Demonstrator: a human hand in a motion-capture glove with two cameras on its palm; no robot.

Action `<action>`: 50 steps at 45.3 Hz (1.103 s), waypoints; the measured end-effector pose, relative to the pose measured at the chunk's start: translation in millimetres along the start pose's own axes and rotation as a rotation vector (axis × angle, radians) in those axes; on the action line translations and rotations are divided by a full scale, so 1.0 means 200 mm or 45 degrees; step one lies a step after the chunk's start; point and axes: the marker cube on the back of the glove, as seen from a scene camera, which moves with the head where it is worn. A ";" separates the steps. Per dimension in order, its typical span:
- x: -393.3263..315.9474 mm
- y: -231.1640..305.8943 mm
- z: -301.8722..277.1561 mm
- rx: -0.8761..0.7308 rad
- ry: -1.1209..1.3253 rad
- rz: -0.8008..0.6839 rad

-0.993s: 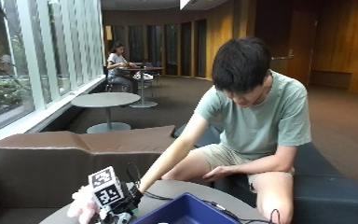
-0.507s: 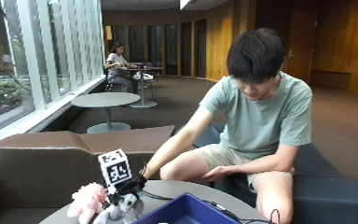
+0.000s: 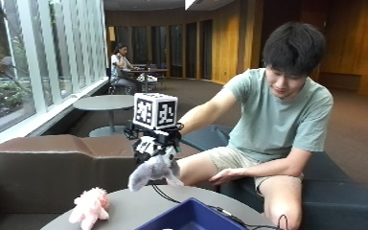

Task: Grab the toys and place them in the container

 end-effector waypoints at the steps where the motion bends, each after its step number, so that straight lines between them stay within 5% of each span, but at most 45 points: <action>1: -0.04 0.00 -0.01 0.007 0.000 -0.017; 25: -0.55 -0.05 0.14 -0.113 -0.034 -0.041; 36: -0.50 0.00 0.21 -0.420 -0.103 0.044; 50: -0.13 -0.02 0.02 -0.283 -0.131 0.058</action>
